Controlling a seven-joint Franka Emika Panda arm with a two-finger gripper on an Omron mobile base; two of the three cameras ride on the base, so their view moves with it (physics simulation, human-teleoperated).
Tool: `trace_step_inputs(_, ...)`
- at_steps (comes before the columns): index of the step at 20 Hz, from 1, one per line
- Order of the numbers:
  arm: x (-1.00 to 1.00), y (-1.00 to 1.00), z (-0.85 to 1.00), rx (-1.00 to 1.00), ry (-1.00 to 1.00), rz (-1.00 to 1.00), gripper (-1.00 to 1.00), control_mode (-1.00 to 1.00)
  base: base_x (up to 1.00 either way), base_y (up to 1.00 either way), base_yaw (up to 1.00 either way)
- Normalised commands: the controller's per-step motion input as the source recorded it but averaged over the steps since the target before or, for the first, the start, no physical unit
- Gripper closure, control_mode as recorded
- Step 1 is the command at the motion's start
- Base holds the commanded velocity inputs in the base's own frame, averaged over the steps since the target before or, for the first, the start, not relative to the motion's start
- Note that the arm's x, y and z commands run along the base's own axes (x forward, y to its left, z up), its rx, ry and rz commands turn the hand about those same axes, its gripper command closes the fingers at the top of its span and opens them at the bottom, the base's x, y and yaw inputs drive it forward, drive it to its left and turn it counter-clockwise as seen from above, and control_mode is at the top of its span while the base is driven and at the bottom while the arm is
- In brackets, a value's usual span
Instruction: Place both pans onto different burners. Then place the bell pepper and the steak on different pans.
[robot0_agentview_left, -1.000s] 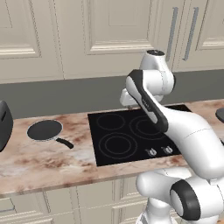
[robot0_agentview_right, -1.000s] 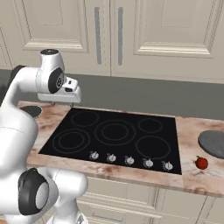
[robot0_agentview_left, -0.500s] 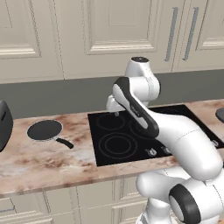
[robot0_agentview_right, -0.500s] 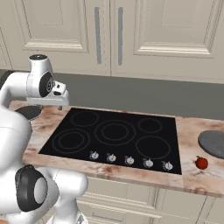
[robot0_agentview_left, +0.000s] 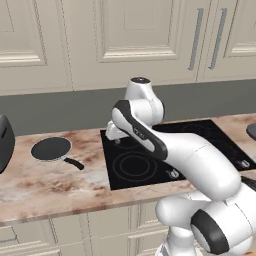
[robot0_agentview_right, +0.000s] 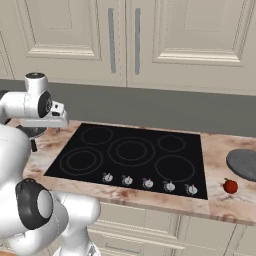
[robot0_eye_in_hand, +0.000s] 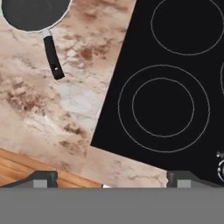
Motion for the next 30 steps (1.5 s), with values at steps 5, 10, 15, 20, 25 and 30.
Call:
trace_step_inputs(5,0.13,0.33,-0.25,0.00,0.04,0.07,-1.00,-1.00,0.00,0.00,0.00)
trace_step_inputs(10,0.06,0.31,-0.31,0.00,0.07,0.09,-1.00,-1.00,0.00,0.00,0.00)
trace_step_inputs(15,0.12,0.49,-0.38,0.00,0.02,0.04,-1.00,-1.00,0.00,0.00,0.00)
trace_step_inputs(20,0.26,0.55,-0.38,0.00,0.00,0.01,-1.00,-1.00,0.00,0.00,0.00)
trace_step_inputs(25,0.32,0.52,-0.29,-0.01,0.00,0.00,-1.00,-1.00,0.00,0.00,0.00)
trace_step_inputs(30,0.37,0.40,-0.20,0.00,0.00,0.00,-1.00,-1.00,0.00,0.00,0.00)
